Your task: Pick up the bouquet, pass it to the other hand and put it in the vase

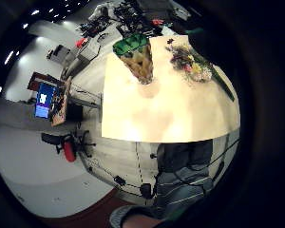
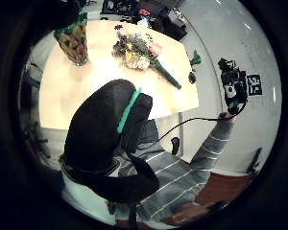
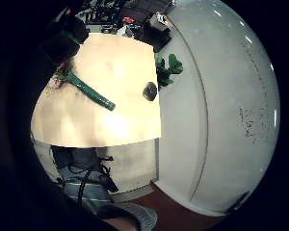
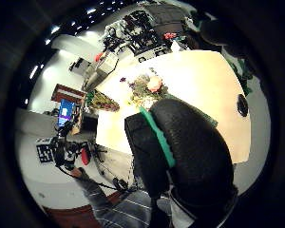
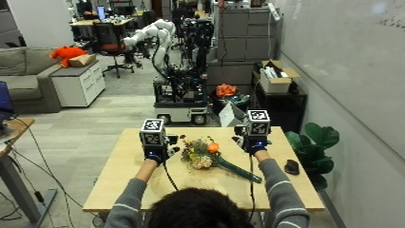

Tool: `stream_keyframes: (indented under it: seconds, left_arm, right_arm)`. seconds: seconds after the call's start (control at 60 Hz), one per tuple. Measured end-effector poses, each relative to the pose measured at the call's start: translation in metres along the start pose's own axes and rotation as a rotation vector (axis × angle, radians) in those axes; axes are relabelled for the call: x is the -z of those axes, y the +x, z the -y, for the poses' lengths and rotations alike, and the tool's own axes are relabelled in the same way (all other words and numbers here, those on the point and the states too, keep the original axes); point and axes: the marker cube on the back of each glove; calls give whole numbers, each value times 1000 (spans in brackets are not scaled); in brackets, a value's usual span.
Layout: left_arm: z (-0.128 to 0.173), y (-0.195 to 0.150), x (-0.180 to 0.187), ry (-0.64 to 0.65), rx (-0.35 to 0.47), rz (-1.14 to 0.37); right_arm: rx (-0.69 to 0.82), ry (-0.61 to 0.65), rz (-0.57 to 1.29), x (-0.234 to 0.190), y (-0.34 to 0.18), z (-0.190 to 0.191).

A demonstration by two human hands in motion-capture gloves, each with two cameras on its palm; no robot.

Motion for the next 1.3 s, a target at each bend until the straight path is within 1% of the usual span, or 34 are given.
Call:
stream_keyframes:
  seconds: [0.067,0.117,0.2,0.333,0.383,0.45,0.533,0.6,0.717,0.8,0.933,1.0,1.033,1.1,1.2,1.3]
  left_arm:
    - [3,-2,-4,4,-6,-11]
    - [7,-6,-8,2,0,-2]
    - [-2,-3,-1,-11,5,4]
    - [-4,1,7,1,6,10]
    - [-5,4,10,-2,0,4]
    - [-1,6,10,-5,-12,4]
    - [10,9,6,-14,-23,13]
    - [18,13,3,-24,-33,13]
    - [23,22,-4,-34,-50,-5]
    - [29,26,-15,-49,-50,-5]
    - [29,35,-19,-75,-51,-10]
    - [37,36,-26,-82,-45,-2]
    - [39,37,-27,-82,-46,4]
    - [40,42,-28,-90,-47,0]
    - [35,49,-24,-89,-48,-5]
    - [36,54,-26,-89,-46,-6]
  right_arm:
    - [-13,5,7,0,0,2]
    - [-32,-12,1,6,0,-10]
    - [-27,0,15,2,4,-5]
    - [-46,-8,17,10,8,-11]
    - [-46,-5,26,10,12,-7]
    - [-76,-30,32,19,11,-18]
    - [-88,-38,14,16,18,-3]
    - [-105,-70,0,25,15,-13]
    - [-104,-57,8,18,16,2]
    - [-102,-59,4,14,14,2]
    - [-90,-54,-4,8,9,7]
    - [-86,-71,-4,0,9,14]
    - [-94,-82,-11,1,7,10]
    - [-110,-87,-23,4,4,4]
    - [-84,-70,7,-5,3,16]
    - [-97,-71,8,-8,2,15]
